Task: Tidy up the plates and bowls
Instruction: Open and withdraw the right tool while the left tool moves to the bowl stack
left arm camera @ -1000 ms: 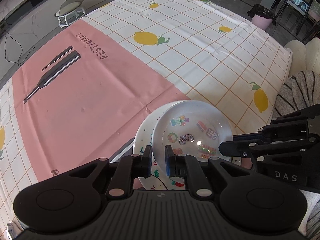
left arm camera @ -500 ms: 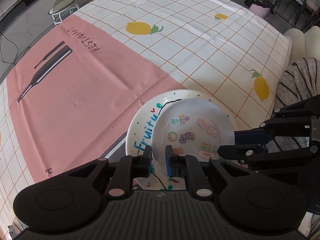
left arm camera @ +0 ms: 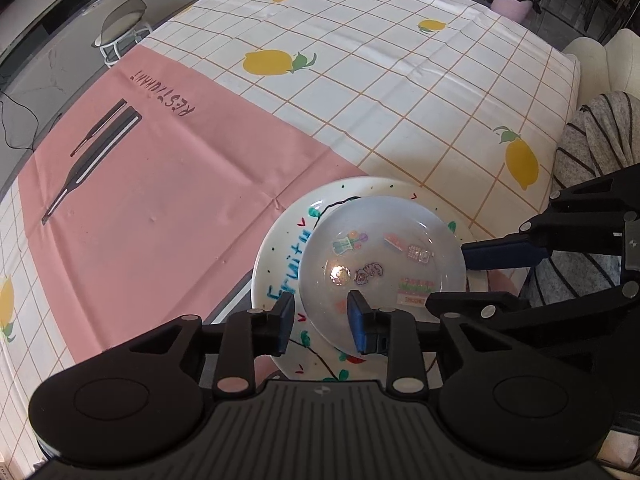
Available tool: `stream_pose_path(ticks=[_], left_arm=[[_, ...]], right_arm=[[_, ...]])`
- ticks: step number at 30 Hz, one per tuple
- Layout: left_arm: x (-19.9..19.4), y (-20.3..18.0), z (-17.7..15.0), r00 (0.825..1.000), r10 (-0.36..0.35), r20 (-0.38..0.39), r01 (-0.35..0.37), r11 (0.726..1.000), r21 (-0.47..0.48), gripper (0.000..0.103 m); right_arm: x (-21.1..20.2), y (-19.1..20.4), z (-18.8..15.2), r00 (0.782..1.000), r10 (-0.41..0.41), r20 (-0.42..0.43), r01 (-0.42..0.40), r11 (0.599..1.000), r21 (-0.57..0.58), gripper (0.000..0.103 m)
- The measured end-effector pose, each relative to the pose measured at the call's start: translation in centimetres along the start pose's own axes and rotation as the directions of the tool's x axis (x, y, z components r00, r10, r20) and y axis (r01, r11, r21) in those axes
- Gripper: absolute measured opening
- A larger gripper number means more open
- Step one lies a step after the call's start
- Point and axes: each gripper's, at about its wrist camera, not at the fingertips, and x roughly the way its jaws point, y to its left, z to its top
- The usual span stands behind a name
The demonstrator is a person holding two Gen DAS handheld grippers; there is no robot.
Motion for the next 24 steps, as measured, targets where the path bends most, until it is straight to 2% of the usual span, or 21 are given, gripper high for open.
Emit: stream_pose_path(ticks=[2,3,4,7,9,11,12,17,20,22,24], left_arm=[[-0.1,0.3,0.1,1.0,0.009,0.006,-0.009,1.0,-0.023,0.044],[-0.3,0.6,0.2,1.0,0.006,0.016,-0.005,0.999,-0.04,0.053],[-0.6,0.8,0.2,1.0,0.012,0.028,-0.01,0.999,-0.053,0.054],[-1.8,1.2,0.3,0.997,0.015,0.073,-0.01,0.997,-0.075,0.06],[-2.9,1.2,0.3,0.994,0.005,0.113,0.005,0.996,-0.088,0.065],[-4.1,1.1,0.3,0.989,0.013,0.146,0.002,0.995,-0.1,0.066],[-4.7,1.1,0.2,0.987,0.021,0.16,-0.004,0.995,-0.104,0.066],[-9.1,1.9,-0.8,0.968,0.113,0.225,-0.065,0.976,-0.207,0.067],[-11.9,2.5,-2.2,0.936,0.273,0.223,-0.204,0.935,-0.289,0.073],[-13.4,3.2,-4.3,0.896,0.398,0.198,-0.308,0.877,-0.369,0.077],[-13.8,4.0,-6.5,0.881,0.449,0.146,-0.347,0.825,-0.446,0.078]], right_arm=[[0.0,0.0,0.1,1.0,-0.009,0.004,0.009,1.0,0.003,0.033],[0.0,-0.1,0.1,1.0,-0.014,0.007,0.014,1.0,0.006,0.04],[-0.1,-0.1,0.1,1.0,-0.01,0.012,0.01,1.0,0.013,0.056],[-0.7,-0.2,0.2,0.999,-0.004,0.046,0.003,1.0,0.022,0.069],[-0.9,-0.2,0.2,0.998,0.005,0.054,-0.007,1.0,0.022,0.075],[-1.0,-0.1,0.2,0.998,0.005,0.058,-0.006,1.0,0.021,0.077],[-1.1,-0.1,0.2,0.998,0.0,0.063,-0.002,1.0,0.022,0.082],[-2.4,-0.5,0.8,0.992,0.02,0.121,-0.029,0.997,0.071,0.088],[-3.3,-0.5,1.7,0.982,0.095,0.16,-0.116,0.985,0.125,0.088],[-3.7,0.1,2.3,0.97,0.155,0.187,-0.182,0.973,0.14,0.083],[-3.7,1.1,2.8,0.958,0.216,0.189,-0.244,0.96,0.14,0.08]])
